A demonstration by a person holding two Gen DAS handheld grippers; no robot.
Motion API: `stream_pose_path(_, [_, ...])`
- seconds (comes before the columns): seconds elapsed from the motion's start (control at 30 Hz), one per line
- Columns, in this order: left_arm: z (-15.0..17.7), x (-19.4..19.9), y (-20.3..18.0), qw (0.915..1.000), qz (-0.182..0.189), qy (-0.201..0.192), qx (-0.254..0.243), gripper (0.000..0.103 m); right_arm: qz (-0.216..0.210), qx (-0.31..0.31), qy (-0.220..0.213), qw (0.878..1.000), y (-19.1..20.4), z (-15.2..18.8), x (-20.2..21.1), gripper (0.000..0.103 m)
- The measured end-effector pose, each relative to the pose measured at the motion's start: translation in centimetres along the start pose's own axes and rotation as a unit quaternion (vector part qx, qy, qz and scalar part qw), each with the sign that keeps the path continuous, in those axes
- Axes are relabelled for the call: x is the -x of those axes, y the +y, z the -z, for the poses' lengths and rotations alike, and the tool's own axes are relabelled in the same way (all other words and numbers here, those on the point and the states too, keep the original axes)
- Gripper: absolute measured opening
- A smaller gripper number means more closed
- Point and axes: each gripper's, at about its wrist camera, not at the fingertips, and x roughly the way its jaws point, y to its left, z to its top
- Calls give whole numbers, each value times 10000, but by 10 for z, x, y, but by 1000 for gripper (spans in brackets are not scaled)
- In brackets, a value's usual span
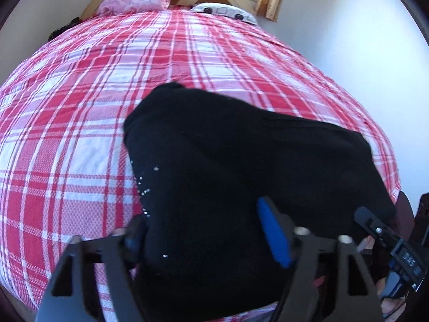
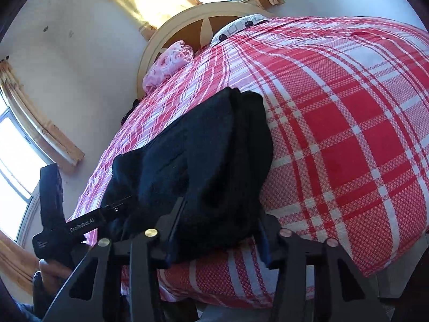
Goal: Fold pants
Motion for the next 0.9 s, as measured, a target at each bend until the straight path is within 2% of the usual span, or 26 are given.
stream_pose_path(0.03, [0, 1, -4, 10000, -13, -44, -65, 52, 27, 13, -3, 10000, -3, 1, 2, 43])
stream_pose_path(0.13, [1, 7, -8, 9996, -136, -175, -176, 40, 228, 186, 2, 9996, 4, 2, 2, 41])
stream_pose_path(0.27, [-1, 10, 1, 9998, 15, -208, 31, 31, 527, 506, 3, 9973, 17, 3, 4, 36])
stream_pose_path(0.33, [-1, 12, 0, 9997, -21, -245, -17, 26, 692, 717, -31, 9950, 26, 4, 4, 36])
stream_pose_path(0.5, [1, 17, -8, 9988, -206, -361, -241, 21, 979, 1030, -83, 9898, 38, 7, 5, 35])
stream_pose_path(0.63, [0, 22, -6, 9985, -172, -453, -245, 19, 1116, 1240, -142, 9859, 48, 7, 6, 35])
stream_pose_path(0.9, [-7, 31, -6, 9975, -276, -584, -301, 19, 1088, 1414, -275, 9836, 64, 0, 9, 34])
